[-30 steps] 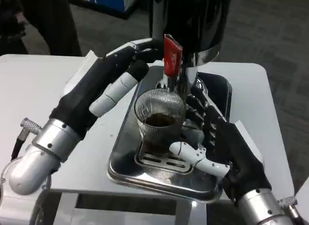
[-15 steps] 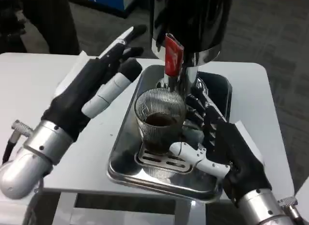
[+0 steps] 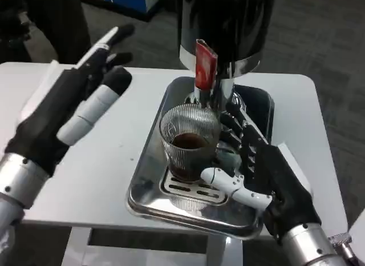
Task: Grasp the cup under the faucet to collect the drink, then remove the cup.
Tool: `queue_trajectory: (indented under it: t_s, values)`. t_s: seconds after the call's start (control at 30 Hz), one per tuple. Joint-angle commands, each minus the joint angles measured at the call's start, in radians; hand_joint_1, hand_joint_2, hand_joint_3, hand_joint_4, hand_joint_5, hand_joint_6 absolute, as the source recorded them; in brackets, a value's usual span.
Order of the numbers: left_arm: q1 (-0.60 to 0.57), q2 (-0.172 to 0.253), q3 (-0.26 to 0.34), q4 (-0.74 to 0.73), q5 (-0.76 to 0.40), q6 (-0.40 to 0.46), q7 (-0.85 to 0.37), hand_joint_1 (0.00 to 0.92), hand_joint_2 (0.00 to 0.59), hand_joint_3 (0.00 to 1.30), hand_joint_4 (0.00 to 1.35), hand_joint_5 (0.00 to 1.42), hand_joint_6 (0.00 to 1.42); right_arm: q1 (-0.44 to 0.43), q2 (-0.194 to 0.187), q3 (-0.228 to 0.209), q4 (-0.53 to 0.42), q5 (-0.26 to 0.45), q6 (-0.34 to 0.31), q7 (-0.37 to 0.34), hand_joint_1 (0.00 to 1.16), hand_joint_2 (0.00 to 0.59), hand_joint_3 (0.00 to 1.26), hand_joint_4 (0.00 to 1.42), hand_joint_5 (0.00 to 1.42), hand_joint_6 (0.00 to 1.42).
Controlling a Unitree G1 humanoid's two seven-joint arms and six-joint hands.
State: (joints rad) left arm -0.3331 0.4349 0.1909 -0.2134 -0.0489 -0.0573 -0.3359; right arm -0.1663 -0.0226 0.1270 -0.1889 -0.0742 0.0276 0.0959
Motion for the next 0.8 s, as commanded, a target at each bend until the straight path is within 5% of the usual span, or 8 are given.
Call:
queue_trajectory:
  t_s: [0.03, 0.4, 0.8]
  values:
    - [0.065, 0.037, 0.055, -0.045, -0.042, 0.030, -0.014, 0.000, 0.065, 0.09, 0.00, 0.10, 0.13, 0.007, -0.001, 0.001, -0.010, 0.012, -0.019, 0.008, 0.77, 0.173, 0.04, 0.07, 0.13, 0.31]
    - [0.158, 0.113, 0.111, -0.004, -0.065, -0.006, -0.075, 0.000, 0.050, 0.07, 0.00, 0.09, 0.11, 0.009, -0.002, 0.002, -0.007, 0.009, -0.020, 0.007, 0.76, 0.180, 0.04, 0.07, 0.13, 0.31]
    - [0.301, 0.179, 0.165, 0.118, -0.068, -0.155, -0.171, 0.000, 0.037, 0.03, 0.00, 0.03, 0.01, 0.013, 0.000, 0.006, -0.004, 0.006, -0.026, 0.006, 0.76, 0.179, 0.05, 0.09, 0.13, 0.31]
